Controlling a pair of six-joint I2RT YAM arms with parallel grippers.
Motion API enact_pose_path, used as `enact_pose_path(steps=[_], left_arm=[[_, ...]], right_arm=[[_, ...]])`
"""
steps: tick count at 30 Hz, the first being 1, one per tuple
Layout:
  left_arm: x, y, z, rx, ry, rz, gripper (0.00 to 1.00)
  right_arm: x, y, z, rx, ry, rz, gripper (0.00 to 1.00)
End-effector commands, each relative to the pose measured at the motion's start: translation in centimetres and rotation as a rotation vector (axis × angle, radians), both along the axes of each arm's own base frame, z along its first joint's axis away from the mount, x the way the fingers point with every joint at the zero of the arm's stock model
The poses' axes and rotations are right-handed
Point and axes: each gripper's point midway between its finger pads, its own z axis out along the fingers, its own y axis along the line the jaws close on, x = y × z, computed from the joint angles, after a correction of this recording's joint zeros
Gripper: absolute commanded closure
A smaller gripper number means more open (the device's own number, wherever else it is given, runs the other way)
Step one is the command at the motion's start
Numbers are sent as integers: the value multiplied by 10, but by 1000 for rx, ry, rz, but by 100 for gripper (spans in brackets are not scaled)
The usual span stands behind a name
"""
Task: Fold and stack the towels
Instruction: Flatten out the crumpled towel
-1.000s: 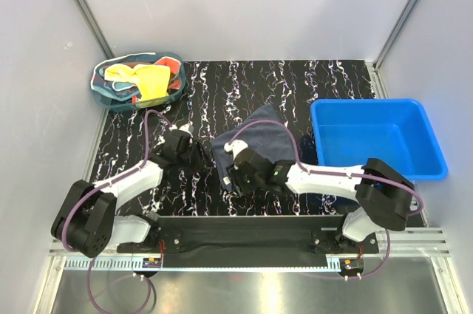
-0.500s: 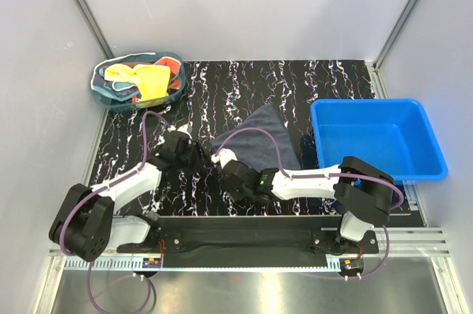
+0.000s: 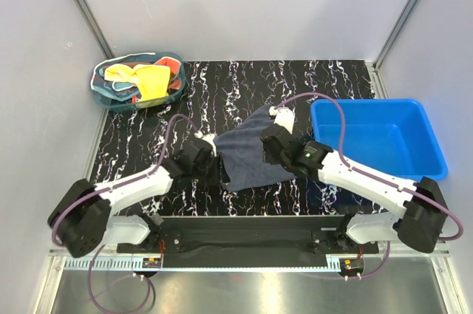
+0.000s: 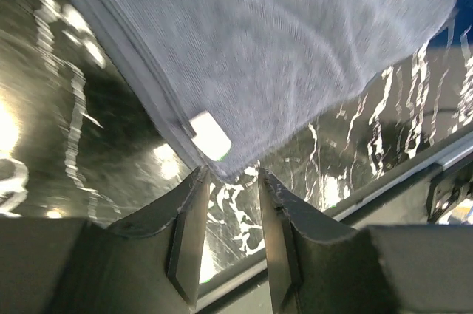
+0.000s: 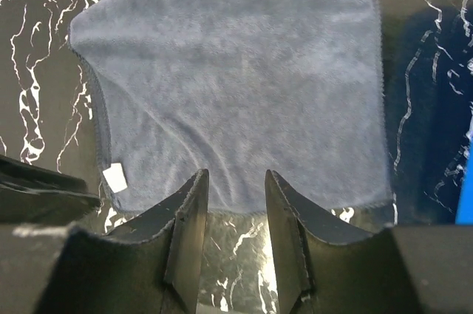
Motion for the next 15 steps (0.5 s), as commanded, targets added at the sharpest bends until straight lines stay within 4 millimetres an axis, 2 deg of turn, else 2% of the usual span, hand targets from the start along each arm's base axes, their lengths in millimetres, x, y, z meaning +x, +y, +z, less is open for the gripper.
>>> enact_pose_path(steps=[1, 4, 7, 12, 15], left_arm=[[-8, -14, -15, -5, 36, 27, 63], [-11, -23, -28, -1, 72, 27, 63], [-11, -29, -32, -2, 80, 35, 63], [-11, -16, -48, 77, 100, 85, 67], [-9, -11, -49, 100, 95, 101, 81]], right_arm=[[-8, -20, -3, -27, 10, -47, 56], [-10, -22, -4, -18, 9, -43, 56], [-12, -23, -5, -16, 10, -39, 56], [-15, -25, -8, -7, 8, -36, 56], [-15, -26, -9, -7, 7, -35, 56]])
